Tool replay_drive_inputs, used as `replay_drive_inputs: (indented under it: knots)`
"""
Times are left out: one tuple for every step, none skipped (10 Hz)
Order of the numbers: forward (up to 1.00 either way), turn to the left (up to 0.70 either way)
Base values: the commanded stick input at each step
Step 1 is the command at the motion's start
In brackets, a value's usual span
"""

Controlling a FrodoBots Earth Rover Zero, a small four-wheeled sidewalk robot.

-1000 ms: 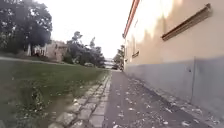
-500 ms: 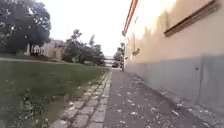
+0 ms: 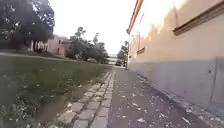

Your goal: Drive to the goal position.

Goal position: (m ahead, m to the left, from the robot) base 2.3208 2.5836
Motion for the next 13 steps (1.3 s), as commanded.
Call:
replay_drive_inputs:
  knots:
    - [0.44, 0.27]
    - [0.44, 0.27]
    - [0.44, 0.27]
    - [0.44, 0.27]
    - [0.44, 0.27]
    - [0.44, 0.27]
    - [0.44, 0.27]
    - [0.44, 0.27]
    - [0.44, 0.27]
    - [0.44, 0.27]
    - [0.44, 0.27]
    - [0.44, 0.27]
    - [0.44, 0.27]
